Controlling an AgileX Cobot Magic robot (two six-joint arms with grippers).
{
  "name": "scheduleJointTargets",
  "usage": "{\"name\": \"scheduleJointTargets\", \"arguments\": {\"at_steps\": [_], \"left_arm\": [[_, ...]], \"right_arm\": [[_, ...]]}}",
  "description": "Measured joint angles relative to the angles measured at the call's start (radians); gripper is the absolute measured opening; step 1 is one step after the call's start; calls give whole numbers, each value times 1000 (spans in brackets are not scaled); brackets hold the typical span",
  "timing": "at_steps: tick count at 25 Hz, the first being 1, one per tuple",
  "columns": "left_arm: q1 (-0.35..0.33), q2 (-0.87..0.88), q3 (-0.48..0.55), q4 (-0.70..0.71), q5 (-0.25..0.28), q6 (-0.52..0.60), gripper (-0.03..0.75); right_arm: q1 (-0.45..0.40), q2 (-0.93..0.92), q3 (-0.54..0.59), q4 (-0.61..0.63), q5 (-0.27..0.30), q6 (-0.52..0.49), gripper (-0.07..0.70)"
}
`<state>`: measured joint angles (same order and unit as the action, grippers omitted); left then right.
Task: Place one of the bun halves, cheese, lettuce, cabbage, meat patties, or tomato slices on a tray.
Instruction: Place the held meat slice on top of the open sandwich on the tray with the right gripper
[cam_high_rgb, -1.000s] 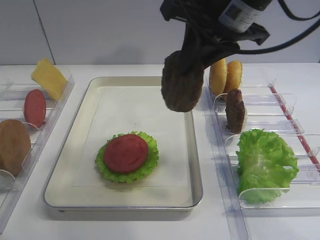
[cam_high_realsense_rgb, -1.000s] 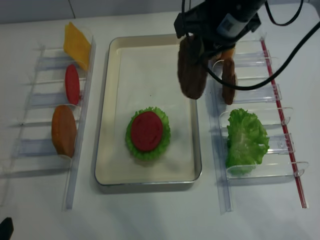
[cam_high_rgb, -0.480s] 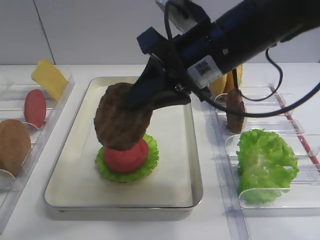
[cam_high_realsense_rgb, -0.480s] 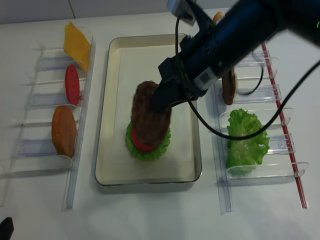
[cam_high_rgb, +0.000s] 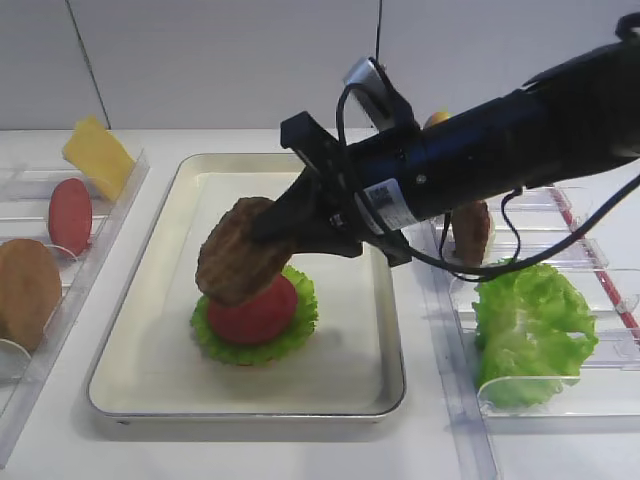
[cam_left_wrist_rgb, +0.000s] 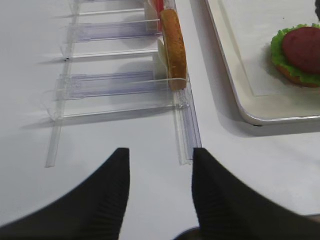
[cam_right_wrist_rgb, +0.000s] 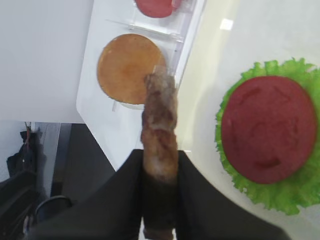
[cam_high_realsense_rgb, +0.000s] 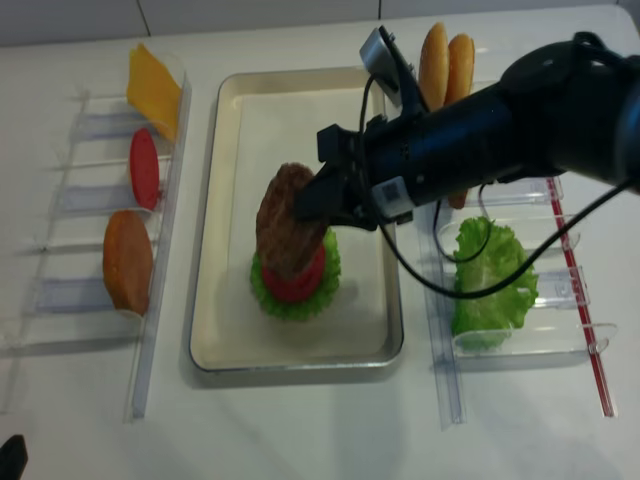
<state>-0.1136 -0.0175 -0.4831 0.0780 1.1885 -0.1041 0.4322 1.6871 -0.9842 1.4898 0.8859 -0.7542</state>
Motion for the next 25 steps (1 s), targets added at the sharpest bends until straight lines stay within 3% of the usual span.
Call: {"name": "scheduleJointTargets", "arguments": {"at_steps": [6,25], "left_arm": [[0,0,0,0,0,0,294],[0,0,0,0,0,0,294]], "right_arm": [[0,110,0,120,6,-70,158],[0,185,0,177,6,-97,158]]}}
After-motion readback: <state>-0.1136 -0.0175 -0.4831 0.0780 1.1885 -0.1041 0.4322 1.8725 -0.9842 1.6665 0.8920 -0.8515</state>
